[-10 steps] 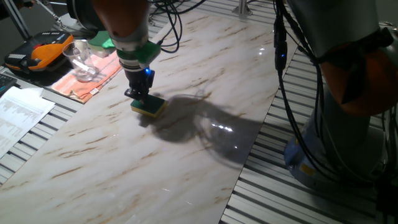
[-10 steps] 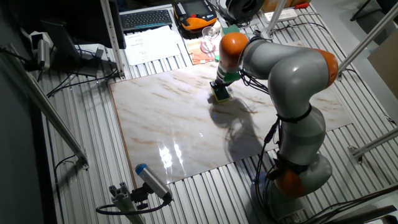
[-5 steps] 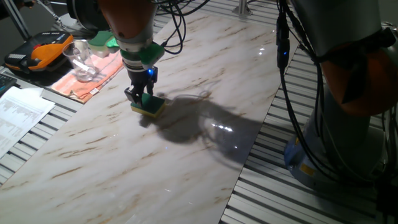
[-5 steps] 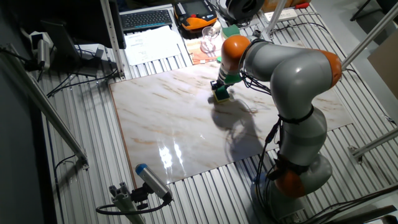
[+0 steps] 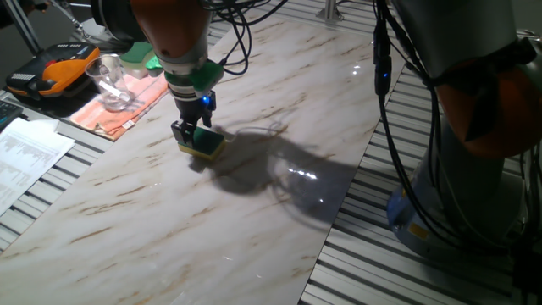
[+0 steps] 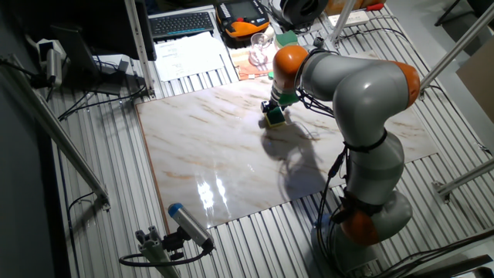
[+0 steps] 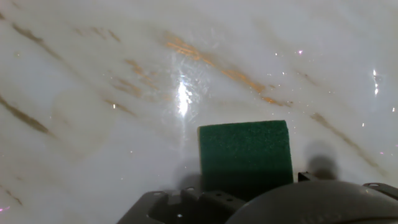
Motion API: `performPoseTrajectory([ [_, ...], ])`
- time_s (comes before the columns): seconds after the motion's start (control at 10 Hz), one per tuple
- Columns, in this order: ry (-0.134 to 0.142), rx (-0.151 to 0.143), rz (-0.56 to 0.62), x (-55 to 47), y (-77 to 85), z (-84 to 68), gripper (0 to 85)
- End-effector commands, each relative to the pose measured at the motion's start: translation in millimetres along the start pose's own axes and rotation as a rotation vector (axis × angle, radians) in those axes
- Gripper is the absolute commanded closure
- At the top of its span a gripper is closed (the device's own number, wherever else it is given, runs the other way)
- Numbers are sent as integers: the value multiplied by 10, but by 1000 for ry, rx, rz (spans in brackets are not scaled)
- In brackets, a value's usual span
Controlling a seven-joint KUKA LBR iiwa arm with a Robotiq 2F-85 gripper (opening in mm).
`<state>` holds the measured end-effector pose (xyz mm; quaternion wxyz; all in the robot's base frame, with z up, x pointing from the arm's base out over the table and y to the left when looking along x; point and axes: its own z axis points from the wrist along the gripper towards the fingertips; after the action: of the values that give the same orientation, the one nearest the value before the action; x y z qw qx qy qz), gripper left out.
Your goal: Clean the tabletop with a sponge
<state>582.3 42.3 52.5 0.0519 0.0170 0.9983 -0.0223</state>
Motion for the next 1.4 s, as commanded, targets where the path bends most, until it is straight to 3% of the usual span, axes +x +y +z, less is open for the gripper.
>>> performPoseTrajectory([
  [0.0, 0, 0, -2, -3, -5, 20, 170],
  [0.8, -11, -6, -1, -4, 8, 94, 170],
  [1.3, -14, -5, -3, 3, 26, 14, 170],
])
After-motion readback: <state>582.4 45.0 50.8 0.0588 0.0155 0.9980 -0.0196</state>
